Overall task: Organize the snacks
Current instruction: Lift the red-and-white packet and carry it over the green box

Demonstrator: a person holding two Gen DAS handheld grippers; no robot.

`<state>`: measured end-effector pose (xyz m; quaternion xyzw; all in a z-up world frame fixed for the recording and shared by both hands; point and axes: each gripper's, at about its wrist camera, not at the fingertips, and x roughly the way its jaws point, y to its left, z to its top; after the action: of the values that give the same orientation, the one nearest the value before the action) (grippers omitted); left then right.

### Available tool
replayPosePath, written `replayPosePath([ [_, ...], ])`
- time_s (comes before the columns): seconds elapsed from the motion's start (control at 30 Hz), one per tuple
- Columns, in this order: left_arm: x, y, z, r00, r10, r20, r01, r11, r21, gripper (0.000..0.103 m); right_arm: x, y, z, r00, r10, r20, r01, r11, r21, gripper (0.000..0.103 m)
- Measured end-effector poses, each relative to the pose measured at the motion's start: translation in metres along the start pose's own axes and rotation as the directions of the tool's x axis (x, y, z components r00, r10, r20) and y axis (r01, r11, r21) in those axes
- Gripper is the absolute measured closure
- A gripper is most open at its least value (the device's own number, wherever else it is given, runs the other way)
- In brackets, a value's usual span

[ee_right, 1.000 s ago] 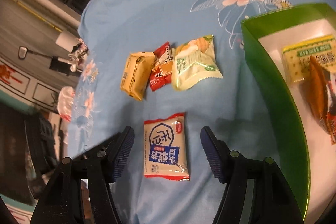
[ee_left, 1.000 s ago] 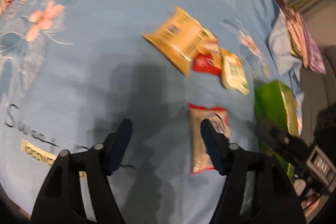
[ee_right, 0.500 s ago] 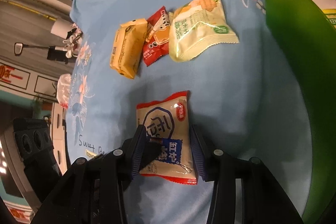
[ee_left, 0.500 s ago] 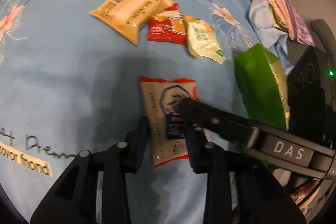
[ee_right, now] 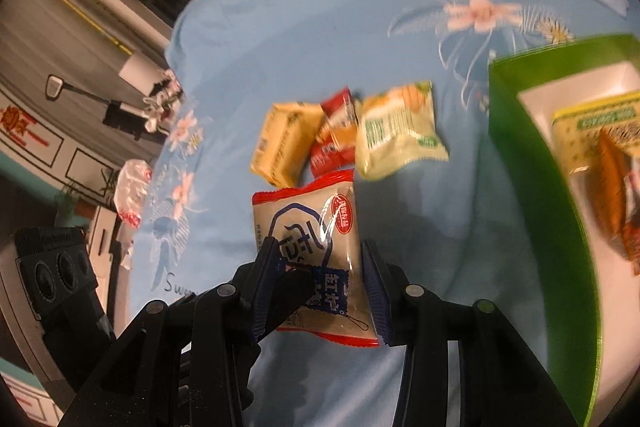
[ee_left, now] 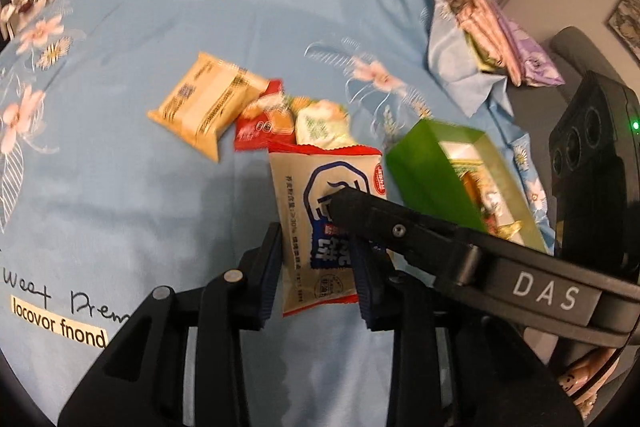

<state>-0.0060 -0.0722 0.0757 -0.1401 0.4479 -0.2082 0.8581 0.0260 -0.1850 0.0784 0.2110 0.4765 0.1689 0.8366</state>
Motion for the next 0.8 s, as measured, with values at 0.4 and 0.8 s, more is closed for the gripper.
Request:
replayPosePath([
  [0.4,-0.017,-0.066,0.018,0.990,-0.065,0.128,0.045,0.987,0.154,0.072,-0.075,-0.003,0.010,0.979,-0.008,0.206,0.015,0.999,-0.031,0.058],
  [0.8,0.015,-0.139,0.030,0.980,-0.184,0.071,0.157,0.944,0.289,0.072,-0.131,-0.062,0.018,0.937,-0.104,0.333,0.080,0.993,0.084,0.058],
])
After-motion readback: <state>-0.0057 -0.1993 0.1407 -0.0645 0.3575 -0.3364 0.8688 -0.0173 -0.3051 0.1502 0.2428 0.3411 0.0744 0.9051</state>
